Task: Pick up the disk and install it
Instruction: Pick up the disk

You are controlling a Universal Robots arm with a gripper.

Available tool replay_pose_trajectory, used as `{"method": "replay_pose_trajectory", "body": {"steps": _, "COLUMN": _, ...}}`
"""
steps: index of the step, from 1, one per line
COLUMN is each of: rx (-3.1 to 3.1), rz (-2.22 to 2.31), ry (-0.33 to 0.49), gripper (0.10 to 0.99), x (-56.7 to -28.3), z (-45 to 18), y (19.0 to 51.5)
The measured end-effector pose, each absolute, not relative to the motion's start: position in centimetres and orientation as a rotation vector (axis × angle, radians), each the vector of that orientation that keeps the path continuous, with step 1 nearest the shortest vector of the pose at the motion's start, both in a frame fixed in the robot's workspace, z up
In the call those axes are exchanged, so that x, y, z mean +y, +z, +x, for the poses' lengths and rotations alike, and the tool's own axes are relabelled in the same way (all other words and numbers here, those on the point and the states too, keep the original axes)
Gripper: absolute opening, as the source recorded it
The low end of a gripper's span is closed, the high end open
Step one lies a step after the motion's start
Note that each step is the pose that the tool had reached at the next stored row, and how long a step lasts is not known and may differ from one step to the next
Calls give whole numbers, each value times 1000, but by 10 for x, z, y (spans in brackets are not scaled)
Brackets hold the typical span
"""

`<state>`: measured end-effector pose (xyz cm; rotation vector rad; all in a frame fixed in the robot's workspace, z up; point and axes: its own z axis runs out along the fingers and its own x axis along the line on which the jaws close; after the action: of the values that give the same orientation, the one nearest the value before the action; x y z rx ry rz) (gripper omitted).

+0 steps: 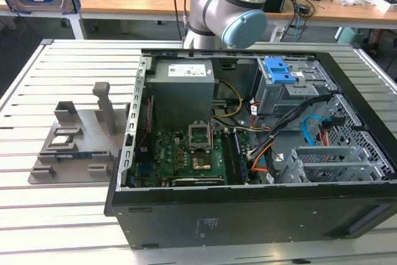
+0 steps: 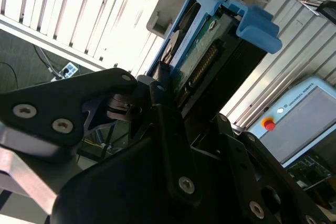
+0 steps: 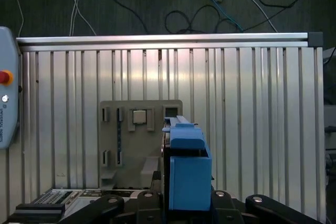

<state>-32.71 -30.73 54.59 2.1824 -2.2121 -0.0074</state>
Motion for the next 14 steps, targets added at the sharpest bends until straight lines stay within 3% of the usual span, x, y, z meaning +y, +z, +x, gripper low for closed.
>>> {"method": "replay_pose_trajectory", "body": {"steps": 14, "rx": -2211, "rz": 2181, "ry": -5, "gripper": 357, "x": -307, "z": -273, "y": 546}}
